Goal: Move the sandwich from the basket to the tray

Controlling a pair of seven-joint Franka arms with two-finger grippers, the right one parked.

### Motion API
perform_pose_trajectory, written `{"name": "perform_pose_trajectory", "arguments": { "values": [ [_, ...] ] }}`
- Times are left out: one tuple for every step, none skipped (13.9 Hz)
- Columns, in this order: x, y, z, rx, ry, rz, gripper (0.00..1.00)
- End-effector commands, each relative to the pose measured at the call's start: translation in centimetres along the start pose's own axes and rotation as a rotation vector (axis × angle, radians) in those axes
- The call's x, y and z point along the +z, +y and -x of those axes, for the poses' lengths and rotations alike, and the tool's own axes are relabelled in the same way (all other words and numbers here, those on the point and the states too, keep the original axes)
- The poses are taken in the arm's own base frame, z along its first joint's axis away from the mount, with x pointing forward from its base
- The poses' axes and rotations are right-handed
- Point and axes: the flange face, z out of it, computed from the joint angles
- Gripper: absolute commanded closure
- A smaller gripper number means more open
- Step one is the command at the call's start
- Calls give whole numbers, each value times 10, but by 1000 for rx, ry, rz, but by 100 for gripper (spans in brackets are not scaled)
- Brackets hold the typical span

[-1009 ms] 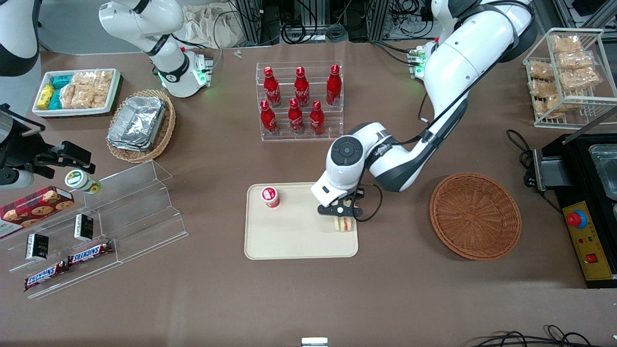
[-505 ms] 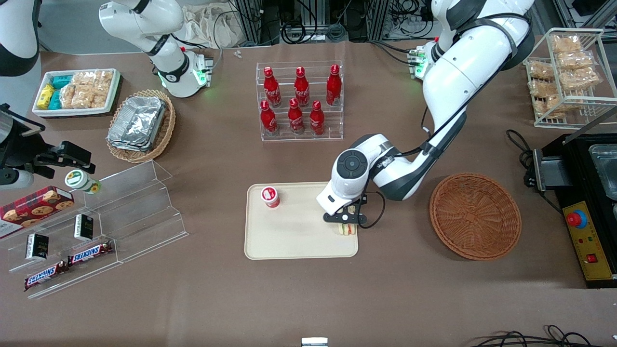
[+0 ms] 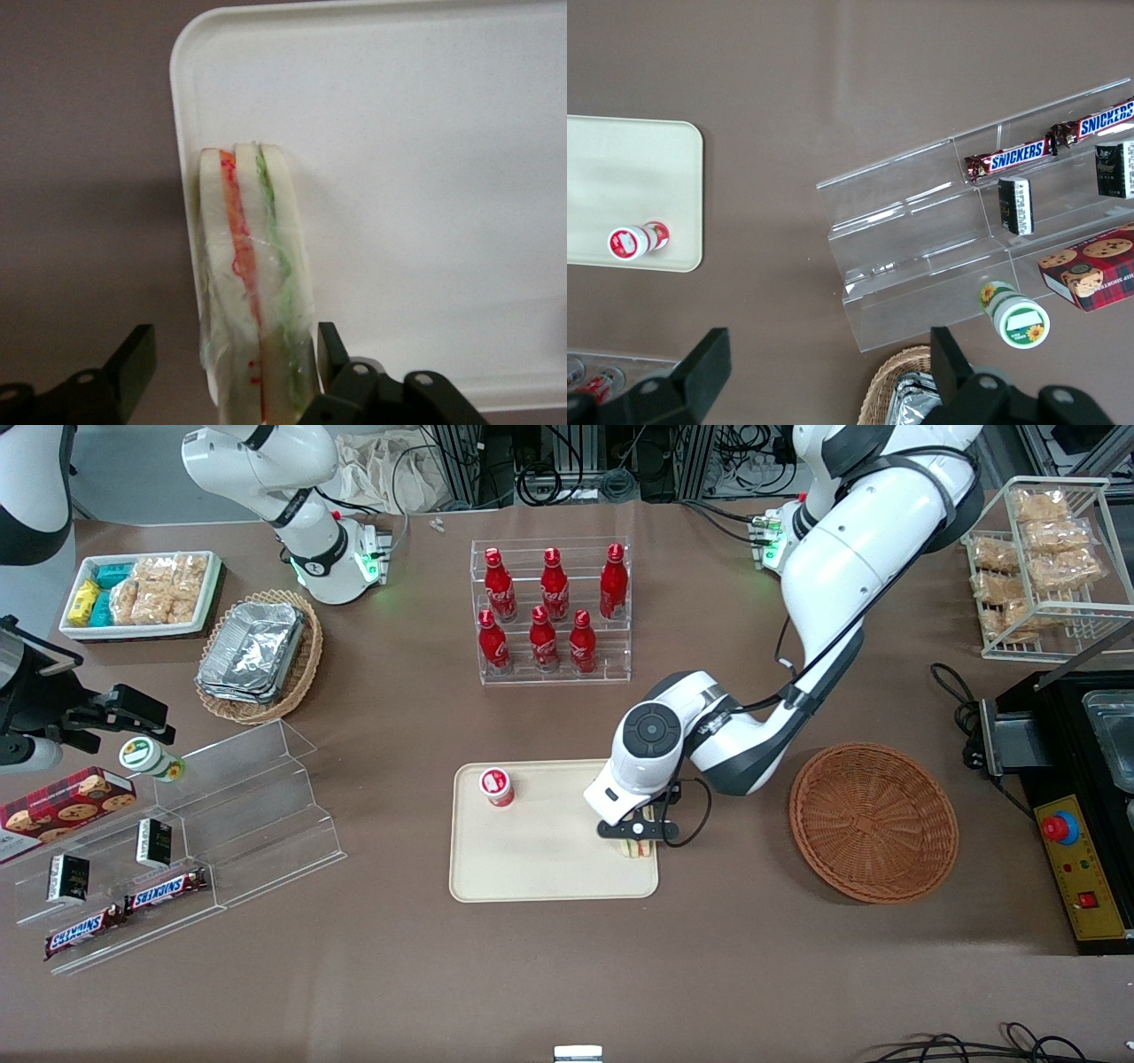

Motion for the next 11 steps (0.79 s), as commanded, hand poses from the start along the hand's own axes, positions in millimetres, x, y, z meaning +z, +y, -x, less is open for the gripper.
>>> {"name": "perform_pose_trajectory", "arguments": {
  "values": [
    [-75,-29,1,14,-40,4,1],
    [-99,-44,2,25,-56,-4,1],
    [-128,-61,3,48,-65,-14,1],
    [-154,-84,4,77,-76,-35,1],
    [-178,-110,4,97,-86,-55,1],
    [-201,-132,7,113,-93,-72,1],
    [-220,-157,8,119,-95,-90,1],
    [-239,-180,8,112,-89,-106,0],
    [-257,-200,13,104,-89,-127,0],
    [-271,-216,17,87,-87,-141,0],
    [-282,-230,20,65,-82,-159,0]
  ]
}}
